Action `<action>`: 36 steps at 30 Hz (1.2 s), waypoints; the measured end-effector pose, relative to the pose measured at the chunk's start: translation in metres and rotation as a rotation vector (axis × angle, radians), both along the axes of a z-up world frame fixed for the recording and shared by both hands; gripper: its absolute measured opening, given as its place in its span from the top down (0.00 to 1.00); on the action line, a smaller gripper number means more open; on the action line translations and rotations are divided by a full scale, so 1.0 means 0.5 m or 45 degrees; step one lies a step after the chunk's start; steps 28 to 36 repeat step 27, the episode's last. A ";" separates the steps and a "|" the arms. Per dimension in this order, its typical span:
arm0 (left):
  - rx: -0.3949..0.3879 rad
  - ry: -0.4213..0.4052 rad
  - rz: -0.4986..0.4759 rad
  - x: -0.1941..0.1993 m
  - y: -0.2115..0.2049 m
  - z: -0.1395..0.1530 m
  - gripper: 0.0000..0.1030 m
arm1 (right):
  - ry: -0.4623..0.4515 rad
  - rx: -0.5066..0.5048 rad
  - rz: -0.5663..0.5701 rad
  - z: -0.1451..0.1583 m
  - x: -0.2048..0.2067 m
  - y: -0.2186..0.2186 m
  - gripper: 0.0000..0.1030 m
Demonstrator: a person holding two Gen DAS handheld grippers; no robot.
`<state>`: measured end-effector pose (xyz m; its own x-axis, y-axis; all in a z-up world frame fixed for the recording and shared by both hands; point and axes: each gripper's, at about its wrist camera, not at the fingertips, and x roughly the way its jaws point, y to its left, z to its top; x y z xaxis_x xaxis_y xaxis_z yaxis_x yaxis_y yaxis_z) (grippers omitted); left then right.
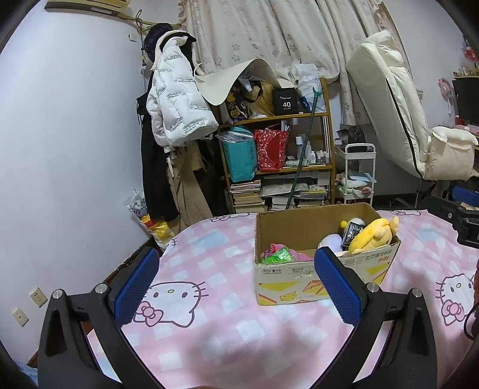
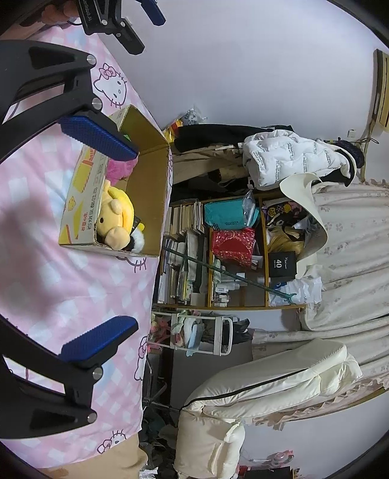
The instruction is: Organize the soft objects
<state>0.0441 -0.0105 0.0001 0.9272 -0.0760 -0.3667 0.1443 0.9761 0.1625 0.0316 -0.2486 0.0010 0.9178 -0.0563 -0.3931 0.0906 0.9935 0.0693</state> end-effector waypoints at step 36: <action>0.000 0.007 -0.005 0.000 0.002 -0.003 0.01 | -0.003 0.000 -0.005 0.000 0.000 0.000 0.00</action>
